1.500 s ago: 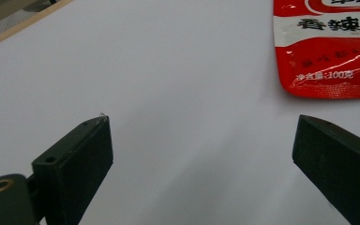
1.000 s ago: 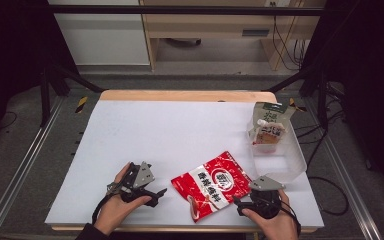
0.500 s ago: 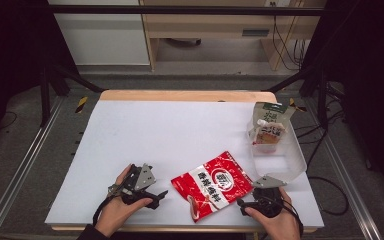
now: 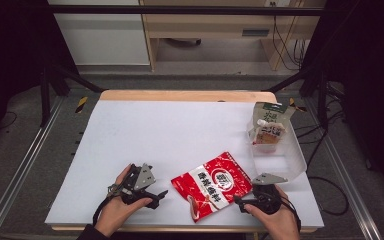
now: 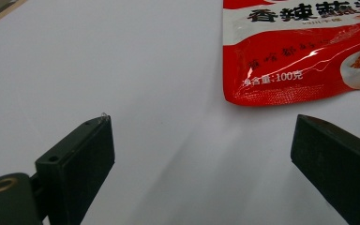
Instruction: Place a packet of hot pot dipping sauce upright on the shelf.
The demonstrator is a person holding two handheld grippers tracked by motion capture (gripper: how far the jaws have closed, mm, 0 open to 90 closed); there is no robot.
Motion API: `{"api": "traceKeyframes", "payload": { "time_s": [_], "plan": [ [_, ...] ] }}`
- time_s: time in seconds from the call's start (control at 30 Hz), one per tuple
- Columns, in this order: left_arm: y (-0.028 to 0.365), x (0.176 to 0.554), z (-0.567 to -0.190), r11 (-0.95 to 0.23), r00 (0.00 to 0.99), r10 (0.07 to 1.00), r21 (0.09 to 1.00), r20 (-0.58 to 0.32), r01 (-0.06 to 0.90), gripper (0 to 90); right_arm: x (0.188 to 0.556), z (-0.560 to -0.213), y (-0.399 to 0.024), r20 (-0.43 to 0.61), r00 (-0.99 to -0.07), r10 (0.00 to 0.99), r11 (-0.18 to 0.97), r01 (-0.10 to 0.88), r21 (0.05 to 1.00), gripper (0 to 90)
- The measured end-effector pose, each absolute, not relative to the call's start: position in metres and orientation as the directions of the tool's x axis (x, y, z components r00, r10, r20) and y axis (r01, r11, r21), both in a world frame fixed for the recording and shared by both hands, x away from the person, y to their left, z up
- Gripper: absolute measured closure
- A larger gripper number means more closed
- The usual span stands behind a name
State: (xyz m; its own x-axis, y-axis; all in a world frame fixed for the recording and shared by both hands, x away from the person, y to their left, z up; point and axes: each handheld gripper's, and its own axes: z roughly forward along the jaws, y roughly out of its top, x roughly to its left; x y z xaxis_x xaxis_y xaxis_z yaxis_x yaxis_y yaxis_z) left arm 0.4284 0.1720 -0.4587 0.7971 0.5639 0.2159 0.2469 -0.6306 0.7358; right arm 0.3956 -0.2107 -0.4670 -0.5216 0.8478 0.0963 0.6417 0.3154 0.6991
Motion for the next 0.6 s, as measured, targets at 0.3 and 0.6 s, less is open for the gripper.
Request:
{"api": "traceKeyframes", "payload": {
  "time_s": [0.3,0.6],
  "plan": [
    [0.172,0.429,-0.459,-0.630,0.797,0.565,0.736,0.215,0.248,6.4,0.405,-0.457,-0.206,0.082,-0.532,0.843,0.309,0.603,0.735,49.0],
    [0.174,0.432,-0.458,-0.628,0.795,0.569,0.736,0.210,0.254,7.1,0.412,-0.445,-0.199,0.009,-0.529,0.848,0.349,0.571,0.743,88.9]
  ]
}}
